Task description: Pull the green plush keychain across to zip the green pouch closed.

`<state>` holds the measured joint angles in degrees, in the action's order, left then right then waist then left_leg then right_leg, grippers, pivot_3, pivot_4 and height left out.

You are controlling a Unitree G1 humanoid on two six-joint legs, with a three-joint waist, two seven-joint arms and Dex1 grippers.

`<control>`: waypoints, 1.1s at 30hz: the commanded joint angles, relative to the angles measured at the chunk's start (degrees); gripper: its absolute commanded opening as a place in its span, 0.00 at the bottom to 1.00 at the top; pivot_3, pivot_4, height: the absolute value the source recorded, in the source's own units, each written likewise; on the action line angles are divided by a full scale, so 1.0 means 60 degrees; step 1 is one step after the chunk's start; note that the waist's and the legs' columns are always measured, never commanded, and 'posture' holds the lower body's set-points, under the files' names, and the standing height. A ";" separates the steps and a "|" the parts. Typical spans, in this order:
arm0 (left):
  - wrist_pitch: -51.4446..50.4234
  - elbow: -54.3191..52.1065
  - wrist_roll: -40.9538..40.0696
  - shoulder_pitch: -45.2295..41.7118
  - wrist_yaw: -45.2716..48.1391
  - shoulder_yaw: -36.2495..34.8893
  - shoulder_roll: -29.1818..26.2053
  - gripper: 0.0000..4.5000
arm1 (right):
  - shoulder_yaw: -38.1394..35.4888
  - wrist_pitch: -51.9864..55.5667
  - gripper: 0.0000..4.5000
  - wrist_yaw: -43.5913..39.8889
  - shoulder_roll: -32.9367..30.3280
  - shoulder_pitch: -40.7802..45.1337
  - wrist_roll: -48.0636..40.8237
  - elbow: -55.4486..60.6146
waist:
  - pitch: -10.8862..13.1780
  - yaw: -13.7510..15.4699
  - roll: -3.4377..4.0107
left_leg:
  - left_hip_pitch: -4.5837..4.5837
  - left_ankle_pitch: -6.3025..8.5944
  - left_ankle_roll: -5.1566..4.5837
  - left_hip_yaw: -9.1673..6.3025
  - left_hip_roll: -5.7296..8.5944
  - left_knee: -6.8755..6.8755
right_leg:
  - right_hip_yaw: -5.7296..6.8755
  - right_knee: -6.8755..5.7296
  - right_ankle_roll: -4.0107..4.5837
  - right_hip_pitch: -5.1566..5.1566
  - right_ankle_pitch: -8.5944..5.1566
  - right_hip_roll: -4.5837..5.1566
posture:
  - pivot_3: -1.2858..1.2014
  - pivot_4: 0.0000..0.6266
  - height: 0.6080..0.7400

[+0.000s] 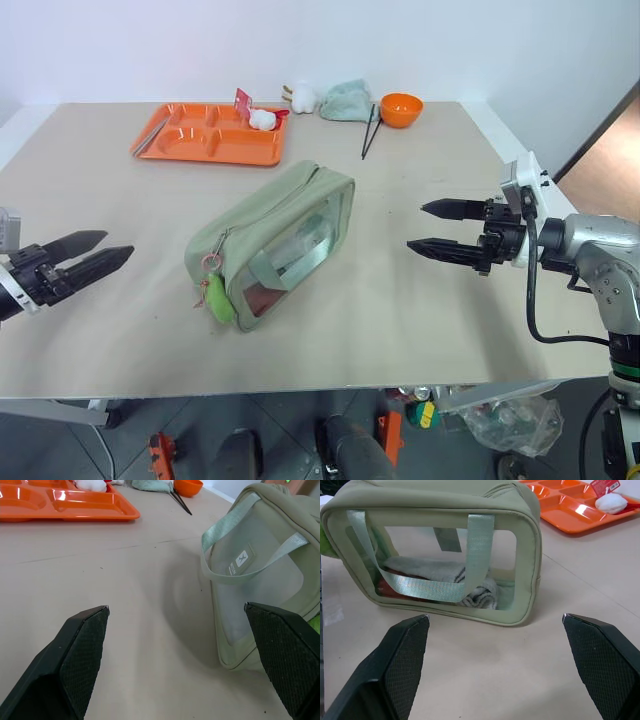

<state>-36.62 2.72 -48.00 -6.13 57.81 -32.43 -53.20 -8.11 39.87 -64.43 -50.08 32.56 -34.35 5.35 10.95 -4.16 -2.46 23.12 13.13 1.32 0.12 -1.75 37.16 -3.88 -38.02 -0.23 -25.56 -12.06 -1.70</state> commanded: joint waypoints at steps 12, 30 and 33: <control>-0.0139 -0.0096 0.0251 -0.2908 0.1343 0.1027 -0.0934 1.00 | 0.1524 -0.1575 0.98 -0.0830 0.0017 0.3393 0.1320 -0.0732 | 0.0003 -0.0006 0.0003 | 0.0015 -0.0002 0.0001 0.0011 0.0003 0.0018 | -0.0004 -0.0008 -0.0007 -0.0014 0.0014 -0.0005 | 0.52 0.24 1.00; -0.1250 -0.1450 -0.0683 -0.5377 0.1752 0.2338 -0.0334 1.00 | 0.5686 -0.8599 0.98 -0.3698 0.3014 0.7424 0.5783 -0.5542 | 0.0004 -0.0040 0.0005 | 0.0052 -0.0004 0.0006 0.0016 0.0003 0.0038 | -0.0009 -0.0041 -0.0002 -0.0060 0.0018 -0.0005 | 0.52 0.24 1.00; -0.1353 -0.1660 -0.0798 -0.5212 0.1622 0.2231 -0.0280 1.00 | 0.5507 -0.8866 0.98 -0.3996 0.3307 0.7735 0.5666 -0.5925 | 0.0003 -0.0020 0.0005 | 0.0053 -0.0011 0.0017 -0.0008 -0.0002 0.0043 | 0.0000 -0.0052 0.0004 -0.0058 0.0021 -0.0016 | 0.52 0.24 1.00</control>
<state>-44.35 -5.31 -51.72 -37.61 67.97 -16.97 -54.58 26.44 -11.67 -86.63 -30.75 76.57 -0.14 -29.53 10.97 -4.28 -2.43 23.42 13.07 1.43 0.06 -1.76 37.43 -3.88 -38.35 -0.20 -25.90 -11.94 -1.80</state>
